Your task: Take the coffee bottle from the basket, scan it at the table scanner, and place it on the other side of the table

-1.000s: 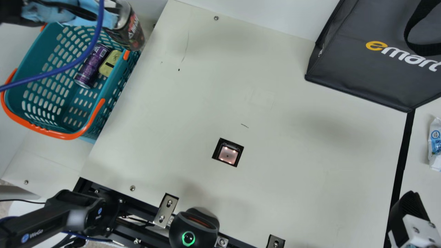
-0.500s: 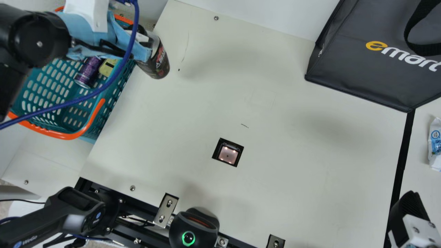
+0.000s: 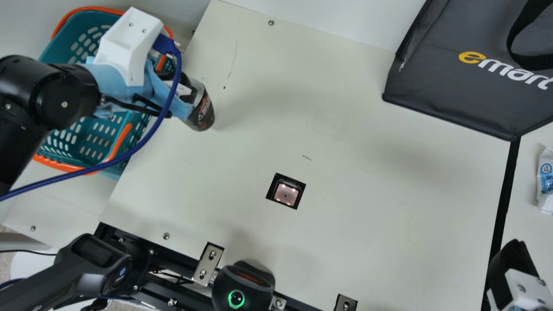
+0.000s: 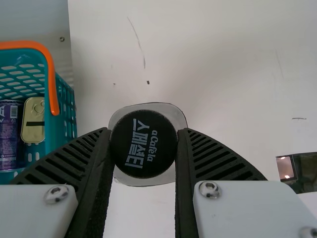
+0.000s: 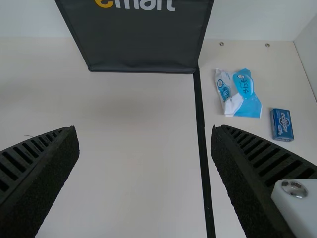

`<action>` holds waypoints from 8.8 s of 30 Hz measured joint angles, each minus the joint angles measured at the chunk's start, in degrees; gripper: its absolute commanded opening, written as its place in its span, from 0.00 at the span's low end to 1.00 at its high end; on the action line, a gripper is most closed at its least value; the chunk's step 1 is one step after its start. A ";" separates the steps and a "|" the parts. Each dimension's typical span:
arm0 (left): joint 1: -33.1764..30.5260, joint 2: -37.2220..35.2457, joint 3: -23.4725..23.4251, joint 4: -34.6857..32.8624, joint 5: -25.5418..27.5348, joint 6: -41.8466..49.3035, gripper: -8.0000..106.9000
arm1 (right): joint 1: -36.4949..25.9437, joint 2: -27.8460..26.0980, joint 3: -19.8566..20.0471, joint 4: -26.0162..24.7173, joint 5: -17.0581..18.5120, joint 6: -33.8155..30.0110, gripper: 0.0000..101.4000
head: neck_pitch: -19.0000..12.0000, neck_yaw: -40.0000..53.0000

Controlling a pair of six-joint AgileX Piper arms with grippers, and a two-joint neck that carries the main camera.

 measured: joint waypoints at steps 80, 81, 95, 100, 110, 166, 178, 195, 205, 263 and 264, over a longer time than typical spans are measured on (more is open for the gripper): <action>-2.10 -20.19 0.12 4.17 4.04 -8.74 0.85 | 0.00 0.00 0.00 0.00 0.00 0.00 0.94 | 0.00 -11.87; -2.43 -20.19 0.22 4.50 4.42 -9.27 0.85 | 0.00 0.00 0.00 0.00 0.00 0.00 0.94 | -0.09 -13.18; -6.12 -15.72 2.52 7.19 3.89 -13.00 0.85 | 0.00 0.00 0.00 0.00 0.00 0.00 0.94 | 0.00 -19.86; -5.90 -13.65 3.51 6.56 2.59 -12.73 0.85 | 0.00 0.00 0.00 0.00 0.00 0.00 0.94 | 0.00 -19.86; -3.94 -10.30 7.18 5.14 -1.41 -10.43 0.85 | 0.00 0.00 0.00 0.00 0.00 0.00 0.94 | 0.00 -19.95; -24.37 -8.09 7.38 15.51 -0.16 -34.41 0.00 | 0.00 0.00 0.00 0.00 0.00 0.00 0.94 | 0.00 -19.95; -40.12 -5.84 5.47 20.01 3.46 -48.59 0.00 | 0.00 0.00 0.00 0.00 0.00 0.00 0.94 | 0.00 -19.95; -49.71 -5.18 4.75 14.41 2.06 -54.72 0.00 | 0.00 0.00 0.00 0.00 0.00 0.00 0.94 | 0.00 -19.95; -52.98 -4.86 4.70 13.06 2.12 -57.60 0.00 | 0.00 0.00 0.00 0.00 0.00 0.00 0.94 | 0.00 -19.95; -49.02 -8.63 3.83 9.20 -1.61 -44.32 0.00 | 0.00 0.00 0.00 0.00 0.00 0.00 0.94 | -0.09 -20.04; -48.32 -8.63 3.83 8.18 -1.80 -42.06 0.00 | 0.00 0.00 0.00 0.00 0.00 0.00 0.94 | -0.09 -19.95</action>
